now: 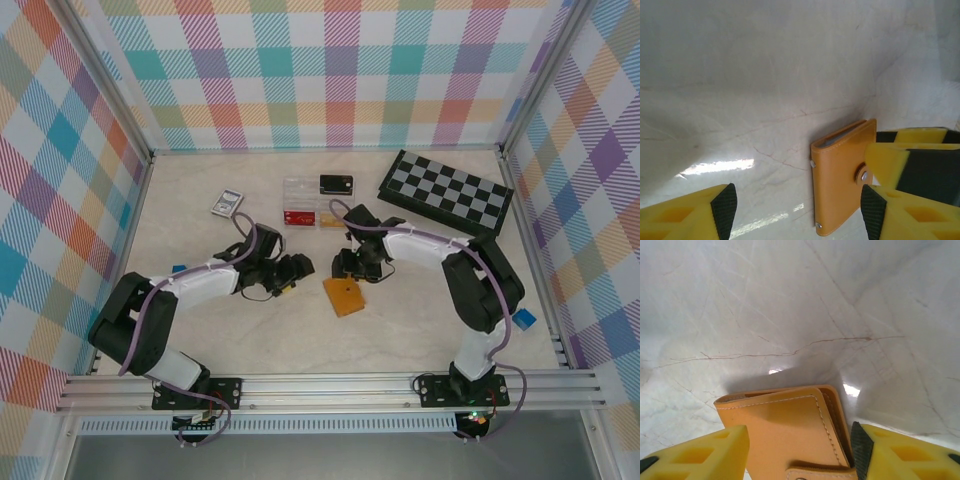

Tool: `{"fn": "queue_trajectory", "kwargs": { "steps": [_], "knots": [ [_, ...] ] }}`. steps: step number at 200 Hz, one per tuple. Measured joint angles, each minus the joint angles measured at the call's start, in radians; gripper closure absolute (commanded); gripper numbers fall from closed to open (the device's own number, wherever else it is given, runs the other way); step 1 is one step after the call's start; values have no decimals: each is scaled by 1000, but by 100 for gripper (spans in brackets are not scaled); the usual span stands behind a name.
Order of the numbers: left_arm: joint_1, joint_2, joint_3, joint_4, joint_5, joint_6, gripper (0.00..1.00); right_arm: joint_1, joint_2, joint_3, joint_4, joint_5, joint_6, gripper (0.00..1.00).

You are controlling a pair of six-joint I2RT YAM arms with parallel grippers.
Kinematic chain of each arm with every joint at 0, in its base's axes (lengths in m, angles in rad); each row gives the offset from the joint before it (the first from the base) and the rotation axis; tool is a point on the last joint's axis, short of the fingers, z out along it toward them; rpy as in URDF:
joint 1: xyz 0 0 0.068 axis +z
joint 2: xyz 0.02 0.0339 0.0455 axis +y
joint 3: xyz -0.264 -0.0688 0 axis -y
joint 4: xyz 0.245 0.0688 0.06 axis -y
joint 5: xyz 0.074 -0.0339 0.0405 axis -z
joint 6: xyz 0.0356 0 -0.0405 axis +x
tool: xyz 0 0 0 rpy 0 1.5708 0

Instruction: Take the credit cards out of the card holder

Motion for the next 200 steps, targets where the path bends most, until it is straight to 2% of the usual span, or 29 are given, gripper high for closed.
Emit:
{"fn": "queue_trajectory", "kwargs": {
  "steps": [31,66,99,200],
  "knots": [
    [-39,19,-24,45,25,-50,37,-1,-116,-36,-13,43,7,38],
    [-79,55,-25,95,26,-91,52,-7,-139,-75,-15,50,45,43],
    [-122,102,-25,117,29,-114,54,-8,-139,-137,-13,11,84,49],
    [-136,176,-25,261,92,-203,59,-8,-104,-153,50,-104,87,58]
  ]
}}
